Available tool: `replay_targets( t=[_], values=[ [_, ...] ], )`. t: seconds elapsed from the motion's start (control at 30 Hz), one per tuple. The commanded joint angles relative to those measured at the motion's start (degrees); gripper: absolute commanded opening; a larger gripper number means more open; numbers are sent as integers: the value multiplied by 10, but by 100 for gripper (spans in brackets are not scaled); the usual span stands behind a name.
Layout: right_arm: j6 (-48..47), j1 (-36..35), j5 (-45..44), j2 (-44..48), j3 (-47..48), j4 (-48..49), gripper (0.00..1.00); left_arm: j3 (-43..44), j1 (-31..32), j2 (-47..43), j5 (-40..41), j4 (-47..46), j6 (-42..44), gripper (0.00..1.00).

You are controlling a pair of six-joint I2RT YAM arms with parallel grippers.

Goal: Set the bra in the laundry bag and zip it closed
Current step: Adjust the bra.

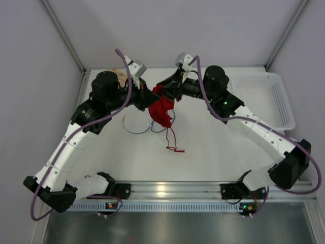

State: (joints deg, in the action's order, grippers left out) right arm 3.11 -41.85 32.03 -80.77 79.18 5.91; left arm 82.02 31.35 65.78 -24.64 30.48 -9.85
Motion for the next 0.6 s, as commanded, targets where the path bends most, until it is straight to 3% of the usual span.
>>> replay_targets(
  t=[0.0, 0.1, 0.2, 0.33, 0.57],
  values=[
    [-20, -1, -25, -4, 19, 8, 28, 35, 2, -16, 14, -27, -13, 0],
    [-25, -1, -22, -9, 5, -8, 34, 51, 3, -33, 47, -38, -28, 0],
    [-50, 0, 5, -9, -5, -27, 47, 69, 3, -37, 100, -38, -43, 0],
    [-71, 0, -15, 17, -18, -53, 81, 76, 3, -26, 142, -31, -56, 0],
    [-105, 4, -94, 100, -54, -72, 92, 78, 3, -19, 124, -28, -61, 0]
  ],
)
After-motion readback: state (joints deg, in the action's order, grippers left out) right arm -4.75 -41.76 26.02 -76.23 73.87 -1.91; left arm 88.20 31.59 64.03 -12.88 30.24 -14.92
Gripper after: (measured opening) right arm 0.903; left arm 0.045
